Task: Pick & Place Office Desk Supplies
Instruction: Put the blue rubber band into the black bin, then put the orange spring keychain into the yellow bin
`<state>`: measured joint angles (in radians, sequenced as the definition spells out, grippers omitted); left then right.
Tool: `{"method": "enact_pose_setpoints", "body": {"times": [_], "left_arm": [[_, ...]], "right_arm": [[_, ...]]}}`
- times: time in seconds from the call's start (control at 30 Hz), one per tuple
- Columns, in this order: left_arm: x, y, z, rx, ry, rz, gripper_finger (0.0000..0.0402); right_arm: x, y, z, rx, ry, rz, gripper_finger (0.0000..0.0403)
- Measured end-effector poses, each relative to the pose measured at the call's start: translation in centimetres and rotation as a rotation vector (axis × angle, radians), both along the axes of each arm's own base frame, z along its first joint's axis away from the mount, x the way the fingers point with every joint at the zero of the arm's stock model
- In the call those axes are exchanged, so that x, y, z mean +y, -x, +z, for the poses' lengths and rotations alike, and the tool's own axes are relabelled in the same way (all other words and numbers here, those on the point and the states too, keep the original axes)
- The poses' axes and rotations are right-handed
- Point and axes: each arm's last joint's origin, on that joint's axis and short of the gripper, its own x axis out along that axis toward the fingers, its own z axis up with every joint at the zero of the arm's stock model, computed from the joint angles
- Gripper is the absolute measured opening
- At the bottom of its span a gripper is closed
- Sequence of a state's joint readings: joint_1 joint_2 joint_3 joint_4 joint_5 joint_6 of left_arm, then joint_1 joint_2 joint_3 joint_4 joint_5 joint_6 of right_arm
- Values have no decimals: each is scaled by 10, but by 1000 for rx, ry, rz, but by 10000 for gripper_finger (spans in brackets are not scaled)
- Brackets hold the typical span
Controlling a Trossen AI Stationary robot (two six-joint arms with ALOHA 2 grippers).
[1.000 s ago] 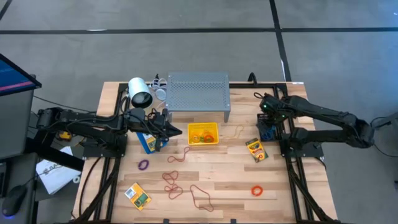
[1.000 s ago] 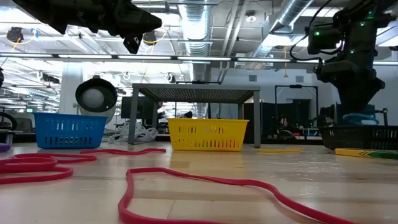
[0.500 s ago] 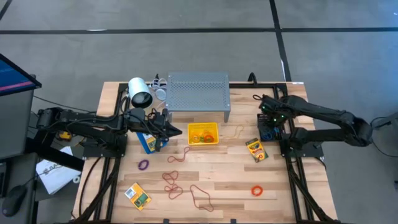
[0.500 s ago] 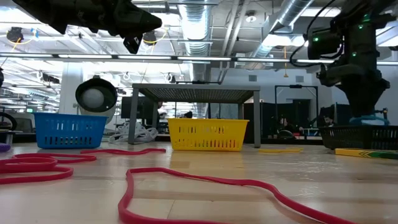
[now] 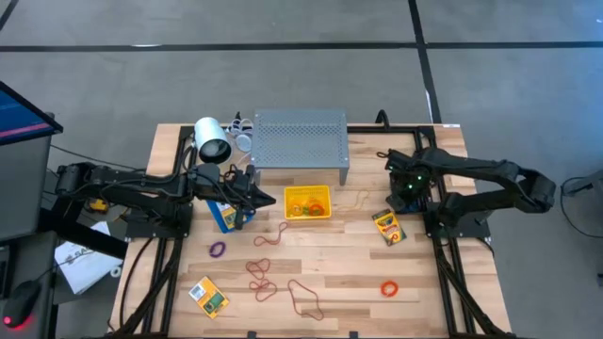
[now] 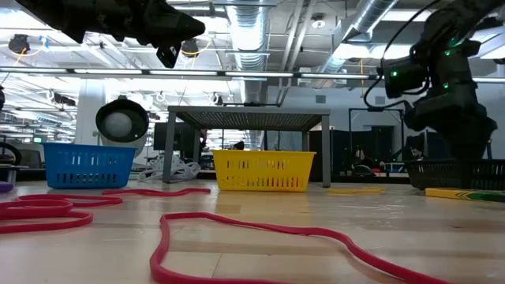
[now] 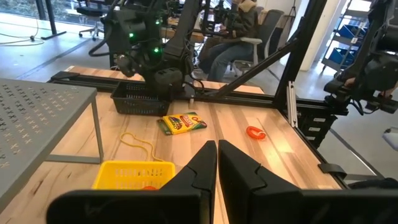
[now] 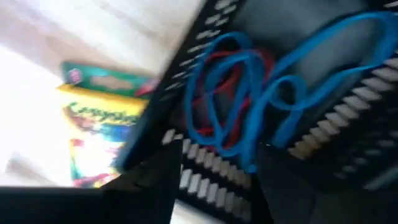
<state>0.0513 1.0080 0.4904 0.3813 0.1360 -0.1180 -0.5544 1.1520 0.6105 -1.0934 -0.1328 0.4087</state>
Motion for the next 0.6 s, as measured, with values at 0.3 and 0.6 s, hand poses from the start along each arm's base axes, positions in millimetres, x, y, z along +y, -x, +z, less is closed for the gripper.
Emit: {"method": "enact_pose_setpoints", "body": {"times": [0.3,0.6], "left_arm": [[0,0,0,0,3,0,11],[0,0,0,0,3,0,11]], "right_arm": [[-6,-8,8,-7,67,1,216],[-6,-7,38,-67,112,22,164]]}}
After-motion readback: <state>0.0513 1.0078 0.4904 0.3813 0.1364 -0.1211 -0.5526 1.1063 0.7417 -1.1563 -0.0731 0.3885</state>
